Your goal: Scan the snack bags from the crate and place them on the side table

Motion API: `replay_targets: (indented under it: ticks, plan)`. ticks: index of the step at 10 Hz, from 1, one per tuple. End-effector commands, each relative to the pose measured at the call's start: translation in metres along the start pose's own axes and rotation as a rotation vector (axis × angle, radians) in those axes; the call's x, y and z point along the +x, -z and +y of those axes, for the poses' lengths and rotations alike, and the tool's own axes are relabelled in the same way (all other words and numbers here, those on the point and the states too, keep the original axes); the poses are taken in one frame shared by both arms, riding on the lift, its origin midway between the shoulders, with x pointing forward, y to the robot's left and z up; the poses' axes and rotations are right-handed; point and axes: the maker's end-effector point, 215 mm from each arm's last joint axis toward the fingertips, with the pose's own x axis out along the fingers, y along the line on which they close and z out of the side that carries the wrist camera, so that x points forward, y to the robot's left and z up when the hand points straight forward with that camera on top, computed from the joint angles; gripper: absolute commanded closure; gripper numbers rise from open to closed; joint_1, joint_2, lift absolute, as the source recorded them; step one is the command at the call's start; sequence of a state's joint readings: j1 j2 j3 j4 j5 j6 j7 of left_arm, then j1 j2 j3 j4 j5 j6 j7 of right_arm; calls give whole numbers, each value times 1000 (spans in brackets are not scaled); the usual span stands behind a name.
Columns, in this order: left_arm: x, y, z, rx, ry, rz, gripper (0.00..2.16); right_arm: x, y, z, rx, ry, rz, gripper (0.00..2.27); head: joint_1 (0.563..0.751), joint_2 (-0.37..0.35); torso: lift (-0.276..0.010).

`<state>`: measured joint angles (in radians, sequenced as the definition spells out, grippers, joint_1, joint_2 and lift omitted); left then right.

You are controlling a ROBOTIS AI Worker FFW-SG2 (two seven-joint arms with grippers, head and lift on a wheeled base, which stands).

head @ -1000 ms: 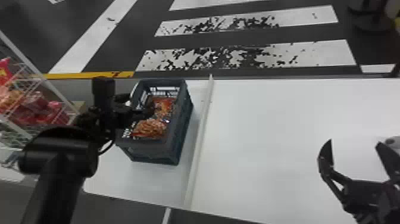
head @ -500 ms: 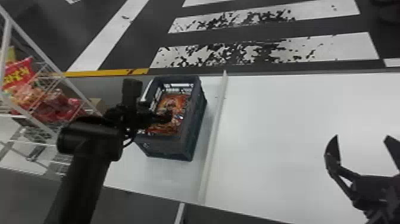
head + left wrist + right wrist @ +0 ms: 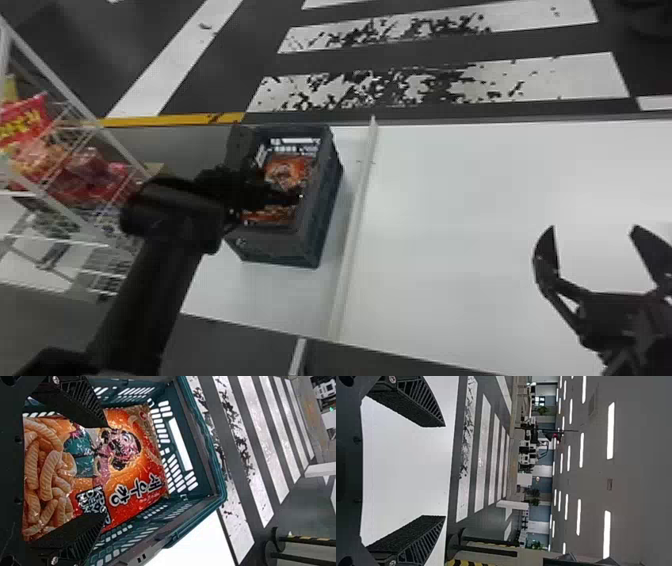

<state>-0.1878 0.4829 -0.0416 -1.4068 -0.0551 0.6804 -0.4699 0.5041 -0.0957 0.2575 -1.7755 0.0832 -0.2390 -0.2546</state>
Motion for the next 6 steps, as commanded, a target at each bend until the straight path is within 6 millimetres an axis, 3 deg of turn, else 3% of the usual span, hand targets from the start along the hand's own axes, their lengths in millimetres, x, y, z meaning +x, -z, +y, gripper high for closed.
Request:
replay_targets:
  ticks: [1, 6]
  plan:
    - [10, 2, -3, 15, 6, 30, 80, 0, 1, 1, -4, -2, 6, 49, 695, 294, -50]
    - [34, 25, -10, -19, 52, 121, 36, 1, 7, 7, -7, -21, 29, 49, 695, 293, -50]
